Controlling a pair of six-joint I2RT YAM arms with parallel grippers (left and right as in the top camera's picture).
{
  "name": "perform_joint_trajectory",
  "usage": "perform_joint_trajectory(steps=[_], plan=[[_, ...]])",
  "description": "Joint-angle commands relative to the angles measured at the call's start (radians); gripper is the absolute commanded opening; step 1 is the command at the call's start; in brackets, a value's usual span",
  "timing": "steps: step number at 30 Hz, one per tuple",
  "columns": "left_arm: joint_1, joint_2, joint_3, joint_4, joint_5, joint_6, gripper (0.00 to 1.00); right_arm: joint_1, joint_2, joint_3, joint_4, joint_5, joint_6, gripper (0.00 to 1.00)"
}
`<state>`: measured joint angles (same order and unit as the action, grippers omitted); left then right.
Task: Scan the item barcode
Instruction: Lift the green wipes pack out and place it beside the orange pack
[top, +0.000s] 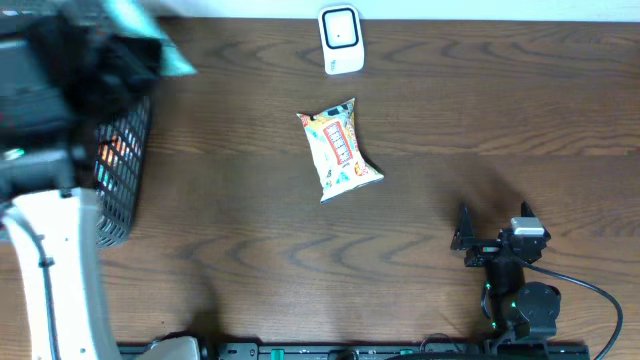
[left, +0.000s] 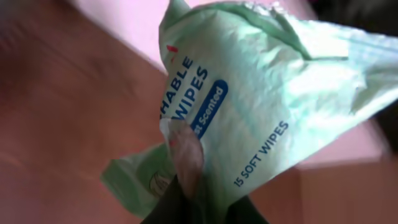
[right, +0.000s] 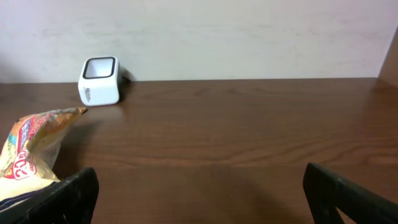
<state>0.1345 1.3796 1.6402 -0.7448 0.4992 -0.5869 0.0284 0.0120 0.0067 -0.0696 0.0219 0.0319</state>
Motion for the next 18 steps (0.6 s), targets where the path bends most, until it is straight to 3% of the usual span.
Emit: perform_joint_trajectory(steps=[1, 7, 18], plan=[[-0.155, 0.049, 0.013, -0.039, -0.22, 0.016, 0.07, -0.003, -0.005, -0.001, -0.003, 0.001, -0.014, 0.99], [-0.394, 0.221, 0.013, -0.121, -0.524, -0.055, 0.07, -0.003, -0.005, -0.001, -0.003, 0.002, -0.014, 0.99], [-0.538, 0.598, 0.013, -0.108, -0.545, -0.172, 0.07, -0.003, -0.005, -0.001, -0.003, 0.001, -0.014, 0.99]])
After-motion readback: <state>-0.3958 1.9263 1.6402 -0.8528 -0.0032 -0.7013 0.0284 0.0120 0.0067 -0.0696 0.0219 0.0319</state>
